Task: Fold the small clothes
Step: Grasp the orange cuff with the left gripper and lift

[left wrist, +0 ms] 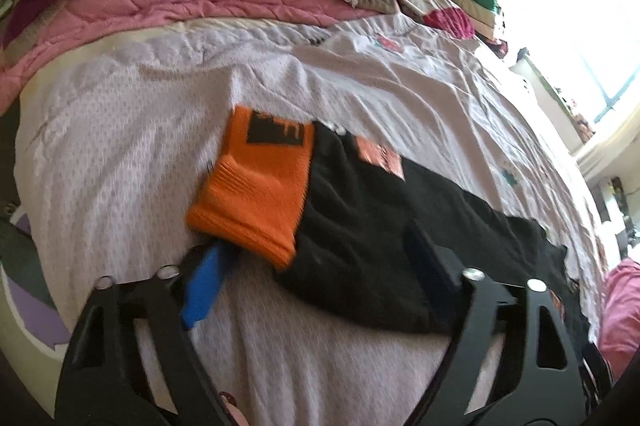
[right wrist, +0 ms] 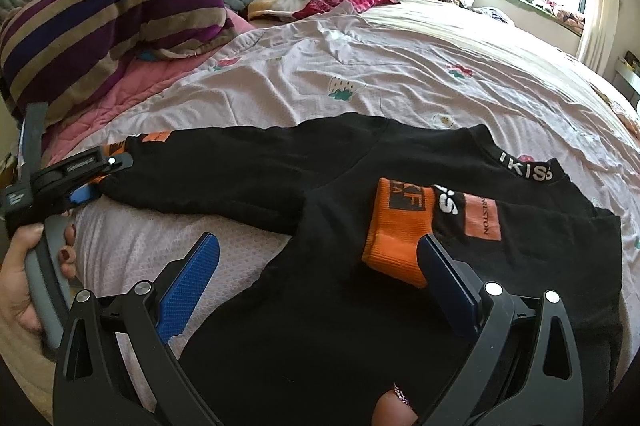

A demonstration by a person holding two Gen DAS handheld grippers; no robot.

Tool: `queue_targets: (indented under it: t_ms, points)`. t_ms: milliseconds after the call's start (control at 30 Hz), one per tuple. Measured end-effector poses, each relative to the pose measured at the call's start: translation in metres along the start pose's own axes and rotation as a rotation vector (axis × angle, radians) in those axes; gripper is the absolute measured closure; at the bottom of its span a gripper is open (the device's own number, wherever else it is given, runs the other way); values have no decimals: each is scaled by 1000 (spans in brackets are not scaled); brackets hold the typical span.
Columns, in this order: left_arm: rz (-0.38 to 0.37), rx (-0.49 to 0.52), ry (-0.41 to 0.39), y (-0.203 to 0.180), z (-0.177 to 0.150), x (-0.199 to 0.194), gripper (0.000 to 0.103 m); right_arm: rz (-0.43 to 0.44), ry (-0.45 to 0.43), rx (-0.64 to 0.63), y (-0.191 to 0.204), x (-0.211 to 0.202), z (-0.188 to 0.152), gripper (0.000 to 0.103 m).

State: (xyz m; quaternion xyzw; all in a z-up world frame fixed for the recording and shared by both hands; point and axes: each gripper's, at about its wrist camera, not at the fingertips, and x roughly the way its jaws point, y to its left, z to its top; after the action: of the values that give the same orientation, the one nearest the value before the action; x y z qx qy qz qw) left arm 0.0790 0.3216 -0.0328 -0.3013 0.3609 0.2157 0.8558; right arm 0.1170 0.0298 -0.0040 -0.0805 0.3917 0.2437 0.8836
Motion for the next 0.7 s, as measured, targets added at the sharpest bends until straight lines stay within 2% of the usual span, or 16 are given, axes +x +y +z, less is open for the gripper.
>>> queue_targets:
  t_ms: [33,67,133,167,467,700]
  points:
    - [8,-3,-4,1,2,1,50,0,3,5,-1,1,-1,5]
    - [8,-12,-7,2,4,1,58,2,5,10,-1,1,-1,5]
    - [-14,-29,-4,6,6,1,87,9,6,24,-3,1,-4,5]
    - [-26,-34,-3,8,7,1,91,11,7,31,-5,1,-5,5]
    - [-128,-33,-35,0,11,-26,94,26,3,123,-22,-7,-15,5]
    - [-210,33,-64,-32,16,-53,95,-8,-24,211,-48,-25,-23,5]
